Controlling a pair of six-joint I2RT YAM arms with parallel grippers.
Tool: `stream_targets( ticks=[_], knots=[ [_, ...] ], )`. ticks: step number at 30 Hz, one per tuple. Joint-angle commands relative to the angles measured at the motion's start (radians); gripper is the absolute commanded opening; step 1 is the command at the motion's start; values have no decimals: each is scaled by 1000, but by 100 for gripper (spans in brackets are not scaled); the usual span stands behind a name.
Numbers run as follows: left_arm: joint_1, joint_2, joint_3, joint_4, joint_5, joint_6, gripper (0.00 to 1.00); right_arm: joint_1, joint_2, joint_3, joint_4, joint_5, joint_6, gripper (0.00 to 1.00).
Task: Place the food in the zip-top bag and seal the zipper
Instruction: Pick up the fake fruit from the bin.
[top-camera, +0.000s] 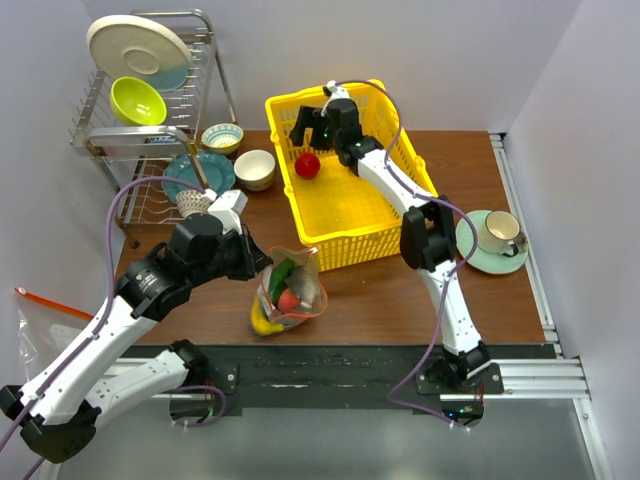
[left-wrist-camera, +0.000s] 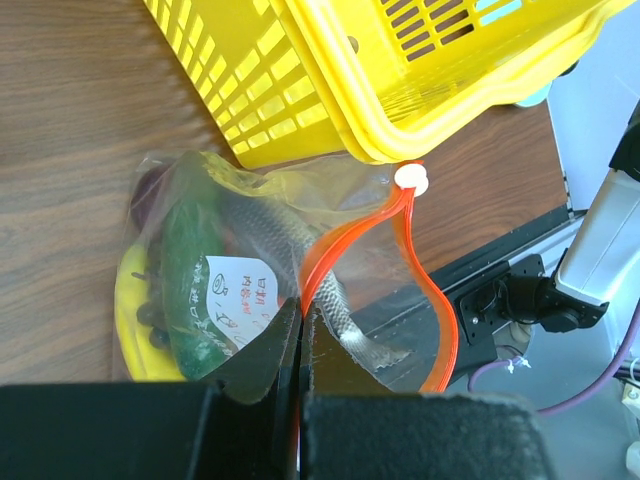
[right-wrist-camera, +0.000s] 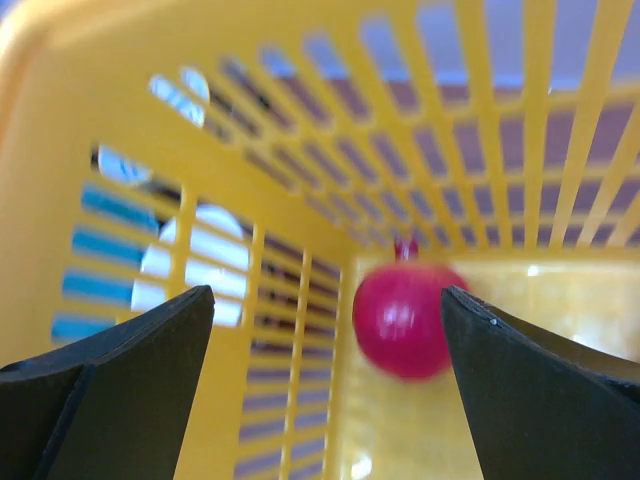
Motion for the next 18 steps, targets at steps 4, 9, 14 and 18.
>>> stream_targets(
  ticks=[4,9,14,18],
  knots=[
    [0,34,35,36,-15,17,0,5,47,75,-52,65,48,99],
    [0,59,34,49,-9,17,0,6,179,206,-146,52,48,98],
    [-1,76,31,61,-2,16,0,6,206,182,-186,88,33,98],
    [0,74,29,67,5,14,0,6,246,191,-209,105,18,98]
  ],
)
